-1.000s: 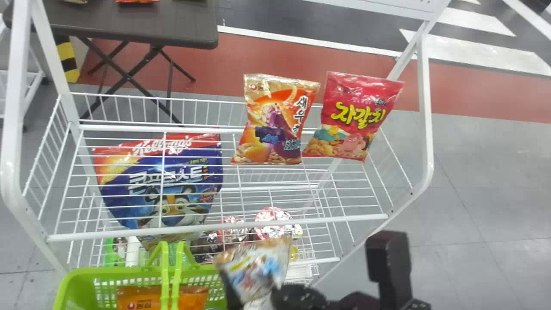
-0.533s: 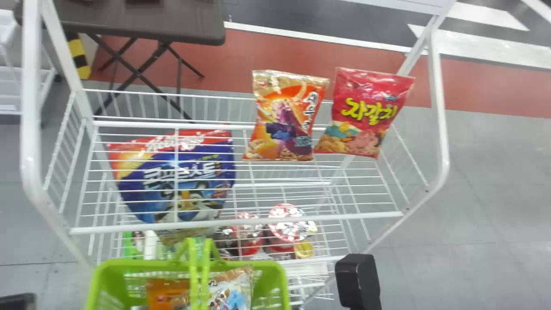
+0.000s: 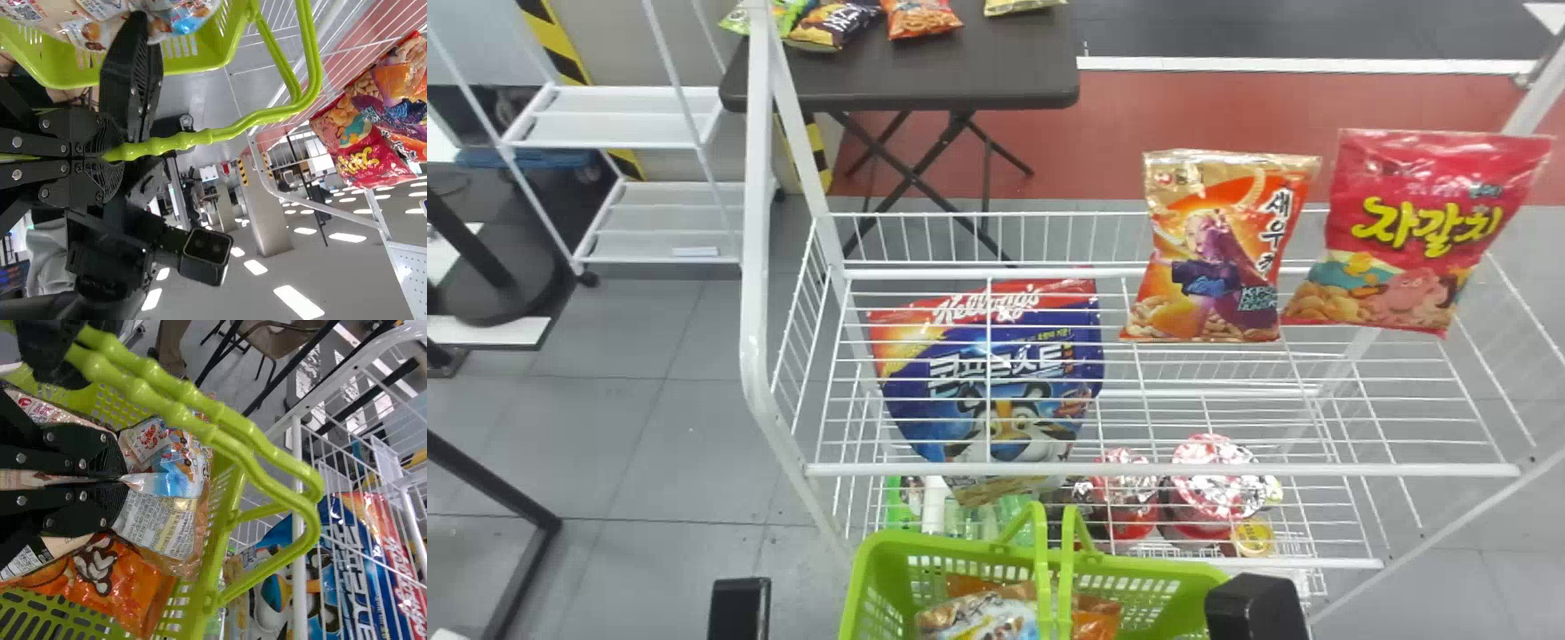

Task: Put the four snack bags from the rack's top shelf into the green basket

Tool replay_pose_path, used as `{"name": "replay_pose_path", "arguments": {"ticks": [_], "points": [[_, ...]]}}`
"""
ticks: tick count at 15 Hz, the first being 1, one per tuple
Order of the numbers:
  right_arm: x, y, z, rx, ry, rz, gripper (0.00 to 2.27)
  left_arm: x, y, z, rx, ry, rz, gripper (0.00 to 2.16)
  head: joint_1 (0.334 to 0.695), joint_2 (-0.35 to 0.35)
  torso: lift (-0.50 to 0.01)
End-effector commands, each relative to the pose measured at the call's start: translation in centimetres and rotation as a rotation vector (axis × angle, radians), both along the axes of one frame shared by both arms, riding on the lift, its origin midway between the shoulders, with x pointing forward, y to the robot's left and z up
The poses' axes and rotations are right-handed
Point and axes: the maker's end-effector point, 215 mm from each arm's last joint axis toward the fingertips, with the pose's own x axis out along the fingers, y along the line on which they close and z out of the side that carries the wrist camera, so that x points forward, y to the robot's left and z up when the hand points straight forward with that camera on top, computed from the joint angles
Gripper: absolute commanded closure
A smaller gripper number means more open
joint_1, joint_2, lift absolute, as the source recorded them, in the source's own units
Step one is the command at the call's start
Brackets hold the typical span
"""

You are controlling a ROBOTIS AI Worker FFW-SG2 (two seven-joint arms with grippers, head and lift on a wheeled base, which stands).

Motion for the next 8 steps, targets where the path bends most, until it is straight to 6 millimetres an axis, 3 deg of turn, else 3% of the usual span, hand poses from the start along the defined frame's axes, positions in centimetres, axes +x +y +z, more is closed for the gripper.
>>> {"name": "replay_pose_path", "arguments": {"ticks": [1,4,6,8], "points": [[0.3,-2.7,-0.3,-0.049,0.004,-0.028,0.00,0.1,0.0,0.1,-0.001,-0.004,0.002,2.15,0.695,0.012,0.000],[2.3,-6.4,0.6,-0.091,-0.041,-0.090,0.05,0.1,-0.2,0.1,0.002,-0.003,0.000,2.15,0.695,-0.127,0.000],[6.4,-8.1,3.0,-0.084,-0.176,-0.153,0.05,-0.3,-0.8,-0.2,0.011,-0.001,-0.016,2.15,0.695,-0.197,0.000],[12.3,-9.7,6.1,-0.067,-0.363,-0.253,0.06,-0.6,-1.3,-0.4,0.020,0.001,-0.028,2.15,0.695,-0.249,0.000]]}}
